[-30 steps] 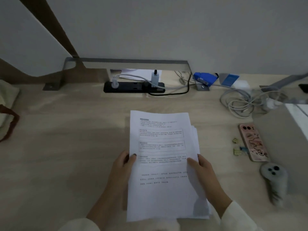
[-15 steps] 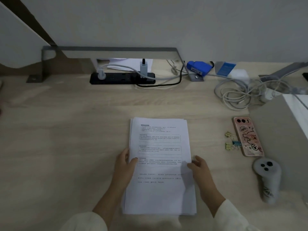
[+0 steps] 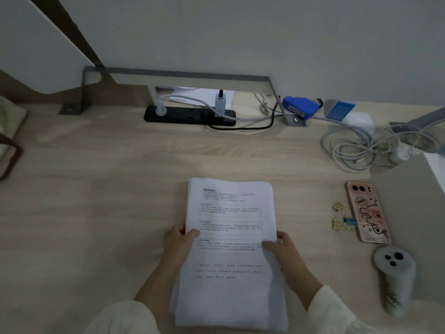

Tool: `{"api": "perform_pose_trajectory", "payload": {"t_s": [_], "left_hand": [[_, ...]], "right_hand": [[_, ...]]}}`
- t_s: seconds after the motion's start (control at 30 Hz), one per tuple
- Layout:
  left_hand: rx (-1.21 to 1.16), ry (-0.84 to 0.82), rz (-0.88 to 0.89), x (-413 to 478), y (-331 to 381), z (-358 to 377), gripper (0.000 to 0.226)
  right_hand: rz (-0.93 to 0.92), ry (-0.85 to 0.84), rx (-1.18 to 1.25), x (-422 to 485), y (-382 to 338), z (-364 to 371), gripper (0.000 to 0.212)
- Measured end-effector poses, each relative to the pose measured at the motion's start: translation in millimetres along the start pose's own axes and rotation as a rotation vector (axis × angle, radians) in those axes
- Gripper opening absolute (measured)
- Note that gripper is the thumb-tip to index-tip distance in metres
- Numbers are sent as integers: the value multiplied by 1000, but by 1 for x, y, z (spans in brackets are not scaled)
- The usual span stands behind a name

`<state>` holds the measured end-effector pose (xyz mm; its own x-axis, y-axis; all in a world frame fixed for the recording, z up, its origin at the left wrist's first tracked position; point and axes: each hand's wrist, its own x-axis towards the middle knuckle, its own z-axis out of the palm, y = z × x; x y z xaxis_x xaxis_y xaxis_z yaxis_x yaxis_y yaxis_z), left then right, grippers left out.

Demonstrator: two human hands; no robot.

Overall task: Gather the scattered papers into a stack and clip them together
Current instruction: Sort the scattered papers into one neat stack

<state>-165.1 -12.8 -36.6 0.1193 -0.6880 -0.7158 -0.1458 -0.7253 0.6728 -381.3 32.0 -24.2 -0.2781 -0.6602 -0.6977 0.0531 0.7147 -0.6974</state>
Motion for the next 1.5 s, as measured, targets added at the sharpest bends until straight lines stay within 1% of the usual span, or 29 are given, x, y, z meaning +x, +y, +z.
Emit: {"api": "perform_pose_trajectory", "payload": {"t_s": [0.03, 0.1, 0.13, 0.2, 0.27, 0.33, 0.4, 0.47, 0.53, 0.6, 0.7, 0.77, 0.93, 1.07, 1.17, 1.23, 1.3, 1.37, 1.5], "left_hand": [[-12, 8, -10, 1, 0, 0, 64], [-62, -9, -7, 3, 0, -2, 53], [-88, -26, -1, 2, 0, -3, 49], [-113, -65, 23, -2, 4, -8, 48], [-138, -98, 88, -11, 14, -14, 38], [-198, -93, 207, -26, 35, -21, 34], [-268, -64, 379, -44, 59, -28, 29], [-308, -27, 558, -59, 78, -36, 30], [-318, -11, 684, -70, 89, -42, 33], [-310, -5, 738, -72, 92, -44, 37], [-294, -2, 722, -66, 88, -41, 45], [-295, 12, 721, -66, 86, -38, 42], [-298, 62, 781, -70, 79, -39, 31], [-326, 4, 750, -75, 77, -40, 45], [-347, 69, 837, -94, 95, -39, 35], [-364, 139, 906, -106, 111, -37, 28], [-382, 197, 898, -108, 121, -37, 20], [-384, 205, 888, -108, 126, -38, 13], [-379, 208, 938, -112, 125, -38, 12]], "right_hand": [[-4, -24, -4, -1, 0, 1, 15], [-26, -32, 3, -3, 1, 3, 24], [-52, -26, 6, -5, -2, 4, 26], [-127, -7, -2, -9, -11, 5, 26], [-234, -17, 3, -18, -27, 5, 24], [-350, -47, 42, -29, -47, 4, 20], [-464, -64, 104, -42, -67, 1, 20], [-581, -77, 172, -54, -85, 1, 29], [-658, -85, 203, -60, -97, 3, 38], [-667, -83, 186, -57, -100, 9, 38], [-611, -60, 183, -48, -99, 19, 29], [-600, -48, 211, -47, -100, 24, 26], [-674, -50, 268, -53, -96, 15, 27], [-593, -66, 205, -46, -88, 16, 27], [-584, -45, 193, -44, -88, 16, 27], [-590, -39, 190, -44, -86, 15, 22], [-593, -36, 188, -45, -85, 14, 19], [-597, -41, 172, -46, -85, 15, 22], [-582, -49, 186, -48, -83, 14, 26]]}}
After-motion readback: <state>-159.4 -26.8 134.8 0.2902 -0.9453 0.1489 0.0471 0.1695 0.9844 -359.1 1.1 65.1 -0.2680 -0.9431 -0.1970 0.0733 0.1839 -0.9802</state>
